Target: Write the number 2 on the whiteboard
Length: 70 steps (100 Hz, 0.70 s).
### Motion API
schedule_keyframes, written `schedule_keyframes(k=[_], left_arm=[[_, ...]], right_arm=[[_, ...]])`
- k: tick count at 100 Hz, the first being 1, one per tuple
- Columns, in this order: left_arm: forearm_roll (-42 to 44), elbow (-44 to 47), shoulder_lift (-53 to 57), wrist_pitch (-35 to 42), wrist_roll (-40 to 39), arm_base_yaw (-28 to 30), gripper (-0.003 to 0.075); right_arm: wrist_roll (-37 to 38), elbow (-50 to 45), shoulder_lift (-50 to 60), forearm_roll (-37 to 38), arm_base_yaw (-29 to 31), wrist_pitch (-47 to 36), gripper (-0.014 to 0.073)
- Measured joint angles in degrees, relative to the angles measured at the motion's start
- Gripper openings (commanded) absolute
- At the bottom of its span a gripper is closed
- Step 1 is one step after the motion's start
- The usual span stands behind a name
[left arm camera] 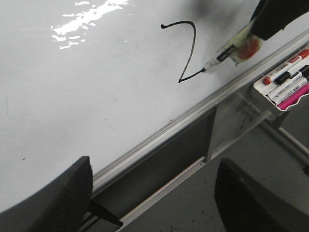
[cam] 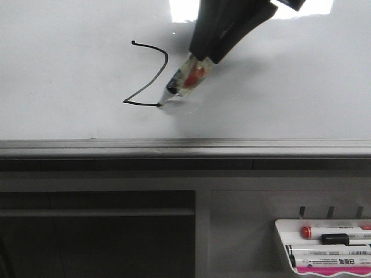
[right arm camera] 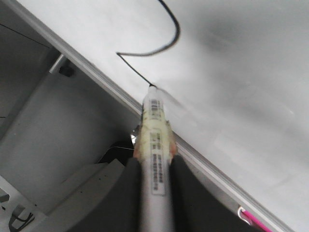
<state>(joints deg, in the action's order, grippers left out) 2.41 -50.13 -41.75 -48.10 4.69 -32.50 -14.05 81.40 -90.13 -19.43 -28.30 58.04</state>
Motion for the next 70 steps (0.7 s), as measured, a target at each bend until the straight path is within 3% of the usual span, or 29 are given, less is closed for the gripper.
schedule_keyframes(k=[36,70], left_arm=[[0.0,0.0,0.0,1.1,1.0,0.0,0.0493],[-13.6,-3.8,-6.7,-3.5,19.2,0.0,0.0493]], right_arm=[[-8.0,-1.5,5.7,-1.2,-0.1,1.9,-0.0057],[-24.9,-1.5,13.7,-4.4,-0.1,12.5,-0.0057]])
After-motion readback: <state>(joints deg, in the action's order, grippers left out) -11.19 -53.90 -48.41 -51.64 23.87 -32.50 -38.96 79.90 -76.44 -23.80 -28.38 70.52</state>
